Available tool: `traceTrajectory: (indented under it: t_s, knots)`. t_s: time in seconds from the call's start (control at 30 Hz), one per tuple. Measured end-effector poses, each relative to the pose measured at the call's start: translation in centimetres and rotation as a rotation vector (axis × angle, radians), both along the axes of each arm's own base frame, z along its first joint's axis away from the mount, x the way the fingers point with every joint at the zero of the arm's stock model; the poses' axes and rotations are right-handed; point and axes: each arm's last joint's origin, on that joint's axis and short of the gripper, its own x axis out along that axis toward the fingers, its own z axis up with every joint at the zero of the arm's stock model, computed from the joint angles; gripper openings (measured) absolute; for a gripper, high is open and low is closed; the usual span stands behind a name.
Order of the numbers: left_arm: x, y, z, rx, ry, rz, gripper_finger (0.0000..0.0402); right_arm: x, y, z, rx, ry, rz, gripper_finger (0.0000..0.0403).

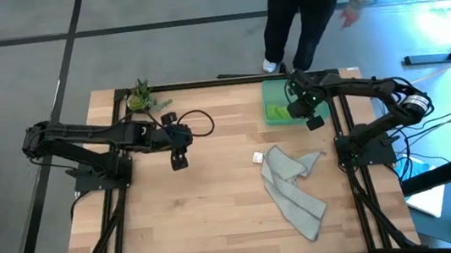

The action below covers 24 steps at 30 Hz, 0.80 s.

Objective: Roll microfiber towels into tight, uniform cylinder then place into a basket
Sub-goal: Put the green microfiber towel into the green bin

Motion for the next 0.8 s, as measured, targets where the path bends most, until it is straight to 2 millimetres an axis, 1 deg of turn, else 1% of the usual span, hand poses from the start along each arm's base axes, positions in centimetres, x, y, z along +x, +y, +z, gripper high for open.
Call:
traceTrajectory:
  t_s: [0.2,0.3,0.47,0.63,0.8]
  knots:
    - [0.23,0.00,0.16,0.000,-0.029,0.000,0.0094,0.06,-0.05,-0.29,0.012,0.010,-0.007,0.0049]
    - [0.23,0.00,0.17,0.000,-0.030,-0.001,0.0094,0.08,-0.07,-0.32,0.012,0.009,-0.011,0.0050]
    - [0.23,0.00,0.17,0.000,-0.030,-0.001,0.0094,0.30,-0.29,-0.25,0.003,-0.022,-0.079,0.0054]
    - [0.23,0.00,0.17,0.000,-0.030,-0.001,0.0094,0.31,-0.29,-0.25,0.004,-0.024,-0.085,0.0077]
    - [0.23,0.00,0.17,0.000,-0.030,-0.001,0.0094,0.33,-0.31,-0.24,0.003,-0.026,-0.087,0.0114]
